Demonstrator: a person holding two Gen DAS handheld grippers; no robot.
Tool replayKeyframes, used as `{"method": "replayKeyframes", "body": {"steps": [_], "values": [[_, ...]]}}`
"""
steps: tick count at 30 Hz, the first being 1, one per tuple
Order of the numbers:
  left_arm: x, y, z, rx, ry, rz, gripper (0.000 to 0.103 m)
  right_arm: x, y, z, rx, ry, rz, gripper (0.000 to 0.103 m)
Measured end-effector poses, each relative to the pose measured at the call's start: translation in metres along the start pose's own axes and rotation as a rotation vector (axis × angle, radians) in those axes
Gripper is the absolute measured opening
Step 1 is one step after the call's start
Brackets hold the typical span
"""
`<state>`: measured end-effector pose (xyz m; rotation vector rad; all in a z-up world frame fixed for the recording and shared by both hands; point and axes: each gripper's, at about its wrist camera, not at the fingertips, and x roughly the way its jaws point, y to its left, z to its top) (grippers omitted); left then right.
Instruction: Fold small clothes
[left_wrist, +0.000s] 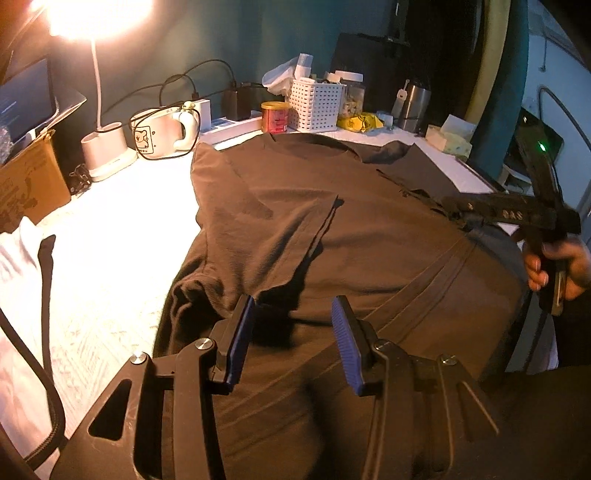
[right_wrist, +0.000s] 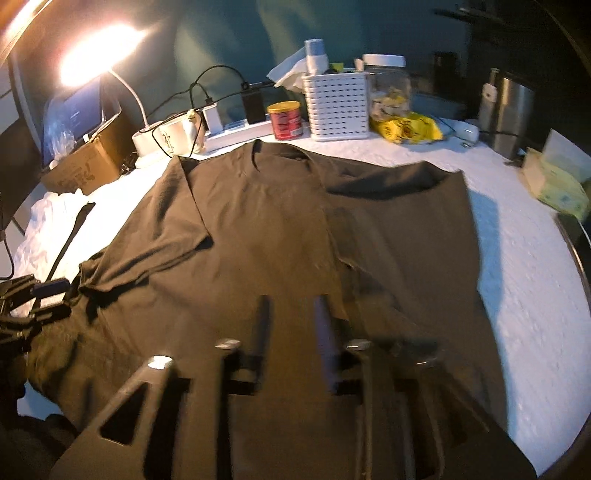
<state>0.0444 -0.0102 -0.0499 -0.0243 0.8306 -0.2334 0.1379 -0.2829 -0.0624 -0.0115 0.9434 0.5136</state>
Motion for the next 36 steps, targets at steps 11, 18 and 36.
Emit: {"method": "replayKeyframes", "body": {"steps": [11,18,36], "values": [[-0.001,-0.03,-0.002,-0.031,-0.022,-0.018,0.059,-0.058,-0.049,-0.045,0.08,-0.07,-0.068,0.04],[0.003,-0.042,-0.012,-0.022,-0.001,-0.021,0.059,-0.076,-0.076,-0.082,0.088,-0.029,-0.134,0.04],[-0.03,0.004,-0.042,-0.168,-0.041,0.139,0.059,-0.069,-0.07,-0.088,-0.038,0.053,-0.115,0.04]]}}
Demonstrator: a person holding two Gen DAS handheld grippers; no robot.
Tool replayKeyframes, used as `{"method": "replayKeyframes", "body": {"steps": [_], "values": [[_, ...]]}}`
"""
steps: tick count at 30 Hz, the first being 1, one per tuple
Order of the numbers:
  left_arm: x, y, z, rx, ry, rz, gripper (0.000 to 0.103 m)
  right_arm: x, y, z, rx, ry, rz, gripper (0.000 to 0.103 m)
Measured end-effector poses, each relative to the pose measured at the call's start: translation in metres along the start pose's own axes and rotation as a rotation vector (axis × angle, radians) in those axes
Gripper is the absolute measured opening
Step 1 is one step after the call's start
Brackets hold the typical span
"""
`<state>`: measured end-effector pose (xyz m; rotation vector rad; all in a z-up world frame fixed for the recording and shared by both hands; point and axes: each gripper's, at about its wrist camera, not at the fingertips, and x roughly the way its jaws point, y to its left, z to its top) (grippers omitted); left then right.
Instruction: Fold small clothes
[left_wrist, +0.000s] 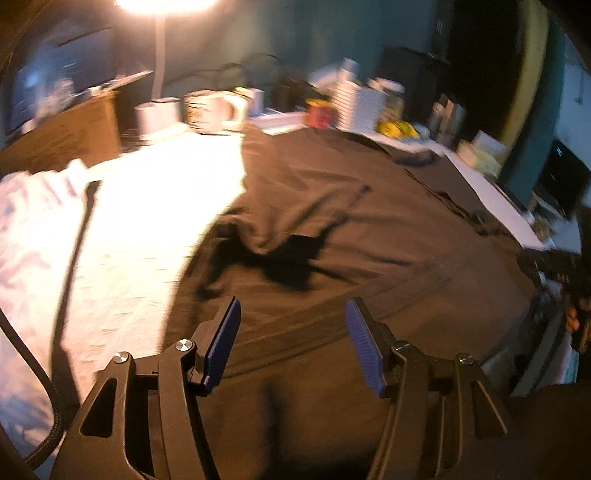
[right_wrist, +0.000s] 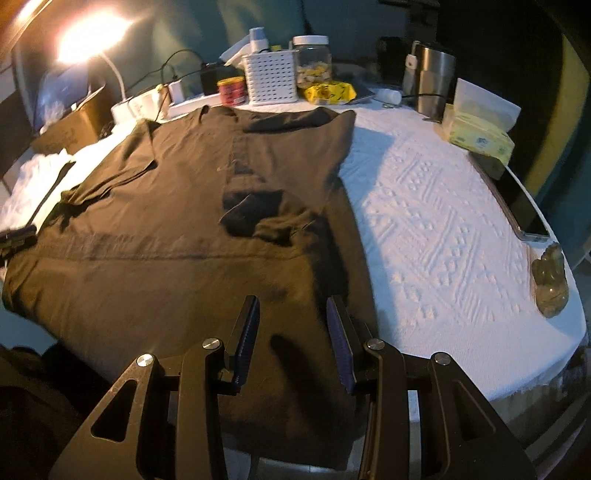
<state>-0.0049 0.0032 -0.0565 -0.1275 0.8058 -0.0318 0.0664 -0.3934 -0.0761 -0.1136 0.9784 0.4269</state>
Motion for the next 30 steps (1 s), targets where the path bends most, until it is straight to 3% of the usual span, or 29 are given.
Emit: {"method": "replayKeyframes", "body": {"steps": [4,14,24,27,30], "values": [[-0.008,0.023,-0.004,-0.043,-0.033,0.062,0.059,-0.005,0.008,-0.003,-0.025,-0.024,-0.017,0.04],[-0.007,0.051,-0.023,-0.084,0.013,0.15,0.059,0.015,0.001,0.006,-0.011,-0.005,-0.075,0.04],[-0.014,0.07,-0.039,-0.115,0.03,0.209,0.059,0.028,0.011,0.014,-0.017,-0.044,-0.029,0.039],[-0.014,0.071,-0.041,-0.112,0.033,0.198,0.059,0.027,0.017,0.014,-0.018,-0.055,-0.03,0.011],[-0.01,0.07,-0.043,-0.079,0.053,0.215,0.059,0.024,0.02,0.014,-0.022,-0.062,-0.041,0.005]]}}
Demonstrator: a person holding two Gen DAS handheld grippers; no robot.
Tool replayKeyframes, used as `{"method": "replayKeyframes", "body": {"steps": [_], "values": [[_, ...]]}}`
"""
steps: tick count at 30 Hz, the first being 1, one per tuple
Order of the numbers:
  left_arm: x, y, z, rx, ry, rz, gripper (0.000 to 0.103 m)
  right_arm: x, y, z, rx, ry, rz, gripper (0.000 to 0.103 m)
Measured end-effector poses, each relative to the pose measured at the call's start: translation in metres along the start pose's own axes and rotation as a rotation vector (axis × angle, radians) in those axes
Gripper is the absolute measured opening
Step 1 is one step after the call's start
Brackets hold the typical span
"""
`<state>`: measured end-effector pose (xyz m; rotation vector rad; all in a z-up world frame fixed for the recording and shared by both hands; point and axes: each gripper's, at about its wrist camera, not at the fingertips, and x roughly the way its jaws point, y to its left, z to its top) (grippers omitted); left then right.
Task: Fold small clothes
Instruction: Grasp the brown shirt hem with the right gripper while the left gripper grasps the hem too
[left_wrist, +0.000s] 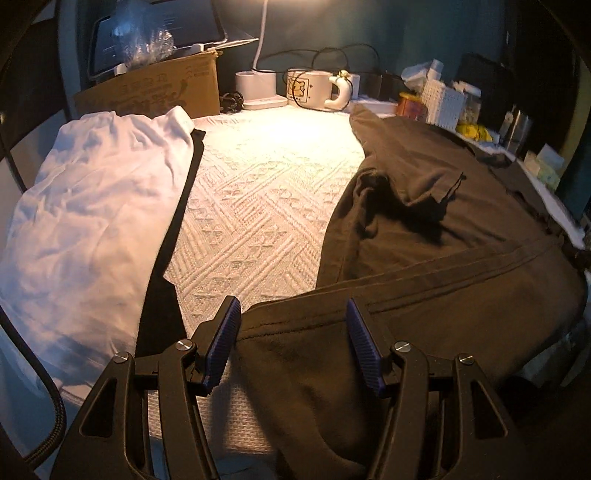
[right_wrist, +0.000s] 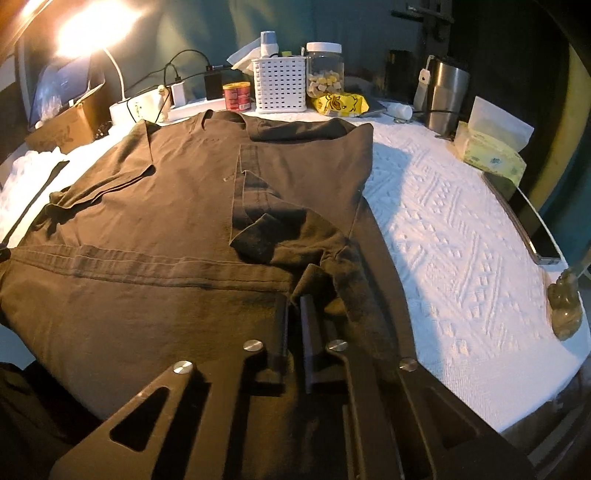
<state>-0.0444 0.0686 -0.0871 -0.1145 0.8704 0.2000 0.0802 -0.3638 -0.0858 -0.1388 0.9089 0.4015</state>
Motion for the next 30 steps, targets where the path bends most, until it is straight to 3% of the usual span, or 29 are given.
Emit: {"method": "replayKeyframes", "body": {"steps": [7,10,16,23,25,26,27,30], "values": [[-0.001,-0.003,-0.005,0.041,-0.01,0.035,0.059,-0.035,0.012,0.004,-0.022,-0.08,0.021,0.005],[-0.011,0.002,-0.009,0.031,-0.071,0.111,0.059,-0.051,0.012,0.006,-0.021,-0.113,0.031,0.005],[-0.004,0.013,-0.014,-0.03,-0.027,0.016,0.06,-0.079,0.008,0.005,-0.007,-0.164,0.015,0.004],[-0.005,-0.003,-0.014,0.029,-0.035,-0.041,0.058,-0.088,0.003,-0.003,0.019,-0.182,0.004,0.004],[-0.004,-0.002,-0.015,0.035,-0.047,-0.048,0.033,-0.089,0.003,-0.003,0.025,-0.187,0.003,0.004],[-0.004,-0.002,-0.015,0.037,-0.048,-0.054,0.029,-0.09,0.003,-0.003,0.026,-0.188,0.002,0.004],[-0.004,-0.002,-0.014,0.036,-0.044,-0.056,0.018,-0.09,0.002,-0.003,0.027,-0.189,0.0,0.004],[-0.009,-0.005,-0.011,0.053,-0.053,-0.041,0.005,-0.09,0.002,-0.002,0.031,-0.19,-0.001,0.004]]}}
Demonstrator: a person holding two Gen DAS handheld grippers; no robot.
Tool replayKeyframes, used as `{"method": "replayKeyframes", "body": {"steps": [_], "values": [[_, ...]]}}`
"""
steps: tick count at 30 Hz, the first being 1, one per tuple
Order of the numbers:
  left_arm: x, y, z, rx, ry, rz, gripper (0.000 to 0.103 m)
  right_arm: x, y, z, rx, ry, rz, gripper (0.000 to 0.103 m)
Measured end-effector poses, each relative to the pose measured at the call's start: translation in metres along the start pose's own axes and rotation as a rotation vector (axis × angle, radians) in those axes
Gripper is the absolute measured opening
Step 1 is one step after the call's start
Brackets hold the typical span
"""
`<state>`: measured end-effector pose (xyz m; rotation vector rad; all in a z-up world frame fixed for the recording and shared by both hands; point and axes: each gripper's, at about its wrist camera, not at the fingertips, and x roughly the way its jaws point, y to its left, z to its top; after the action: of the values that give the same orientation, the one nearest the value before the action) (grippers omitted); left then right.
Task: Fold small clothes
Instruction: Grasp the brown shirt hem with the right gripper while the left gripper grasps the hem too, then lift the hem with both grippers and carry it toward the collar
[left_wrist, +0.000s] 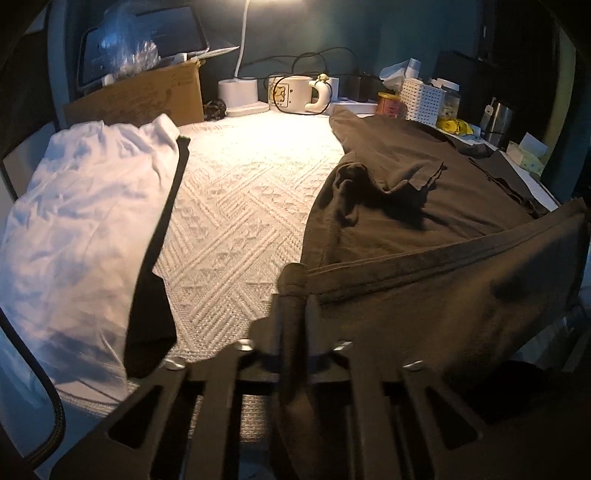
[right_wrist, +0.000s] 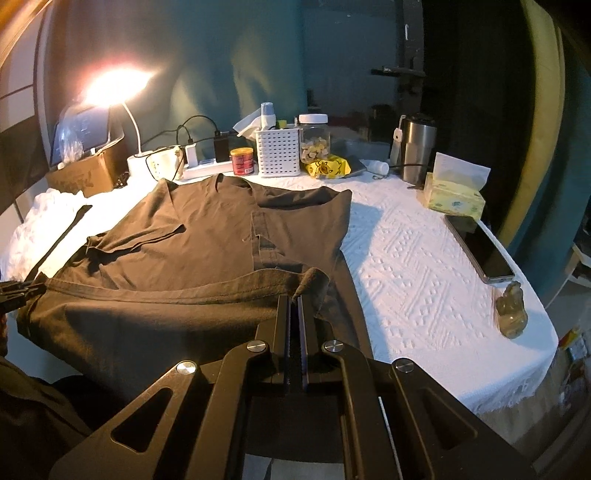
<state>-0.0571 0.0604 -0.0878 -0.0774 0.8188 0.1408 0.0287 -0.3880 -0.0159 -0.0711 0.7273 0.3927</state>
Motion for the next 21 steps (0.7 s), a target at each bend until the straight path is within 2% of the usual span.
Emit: {"method": "replayKeyframes", "body": {"steps": [12,21], "values": [[-0.042,-0.012,0.037,0.035,-0.174,-0.041,0.005,-0.005,-0.006,0.004,0.024,-0.023,-0.021,0.004],[-0.046,-0.015,0.063,0.051,-0.229,-0.043,0.005,-0.013,-0.015,0.012,0.047,-0.051,-0.046,0.004]]}}
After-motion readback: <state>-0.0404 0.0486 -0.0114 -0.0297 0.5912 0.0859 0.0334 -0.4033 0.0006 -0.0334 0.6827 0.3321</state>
